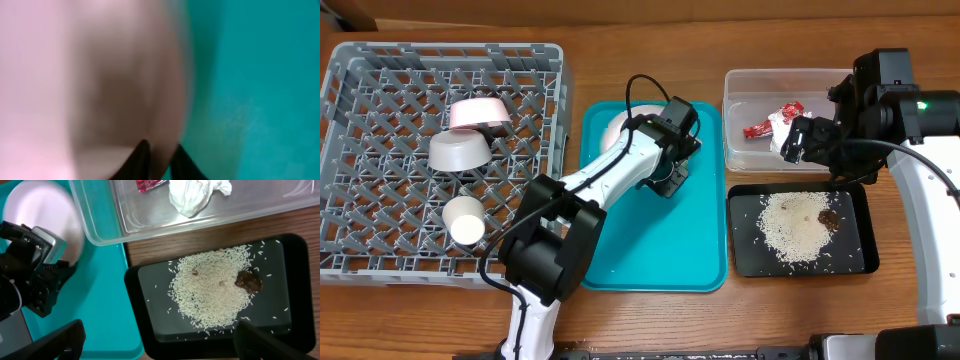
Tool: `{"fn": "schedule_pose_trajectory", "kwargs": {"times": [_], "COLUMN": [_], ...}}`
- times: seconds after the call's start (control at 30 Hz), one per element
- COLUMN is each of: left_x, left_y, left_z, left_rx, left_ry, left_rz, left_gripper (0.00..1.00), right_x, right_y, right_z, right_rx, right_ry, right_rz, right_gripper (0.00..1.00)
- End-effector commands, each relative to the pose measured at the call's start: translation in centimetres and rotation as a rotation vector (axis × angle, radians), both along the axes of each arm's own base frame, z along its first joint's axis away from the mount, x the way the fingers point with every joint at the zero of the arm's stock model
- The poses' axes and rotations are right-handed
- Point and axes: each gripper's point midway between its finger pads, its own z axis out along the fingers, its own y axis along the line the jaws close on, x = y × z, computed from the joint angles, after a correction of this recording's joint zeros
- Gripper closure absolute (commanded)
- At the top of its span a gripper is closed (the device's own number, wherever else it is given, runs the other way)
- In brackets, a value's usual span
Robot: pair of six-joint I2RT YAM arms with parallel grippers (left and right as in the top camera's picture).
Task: Sort waste into correct bins and load items into the dishwasher
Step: 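Grasp the rim of the white plate with the left gripper, then stand the white plate upright in the rack's right edge slots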
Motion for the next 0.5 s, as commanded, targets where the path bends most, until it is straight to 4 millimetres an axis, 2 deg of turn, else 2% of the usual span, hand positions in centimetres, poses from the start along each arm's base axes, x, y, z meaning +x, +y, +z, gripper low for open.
{"fn": "schedule_pose_trajectory", "kwargs": {"times": [0.0,0.1,0.2,0.33,0.47], "left_x": [0.7,1.3,2.8,5.1,6.6], "left_y": [0.1,0.0,0.3,1.2,3.0], "left_z": [1.3,3.0,6.0,12.2,19.7], "left_rx": [0.009,0.002,0.014,-0.007,-0.123], "left_ry": [-0.025,-0.044,-0.118,-0.258,-0.387], "left_rz": [0.006,0.034,0.089,0.175,0.282], "left_gripper": [0.96,0.96,0.96,0.96,0.96], "right_x": [0.1,0.1,0.1,0.1,0.1], "right_y": [-0.2,-0.2,-0.2,-0.2,-0.2], "right_z": [0.4,0.4,0.4,0.4,0.4], "right_rx": [-0.007,-0.007,-0.007,-0.007,-0.007], "right_ry": [-0.017,-0.017,-0.017,-0.014,-0.014], "right_rz": [0.002,0.002,0.002,0.002,0.002], "right_gripper": [0.04,0.04,0.04,0.04,0.04]}}
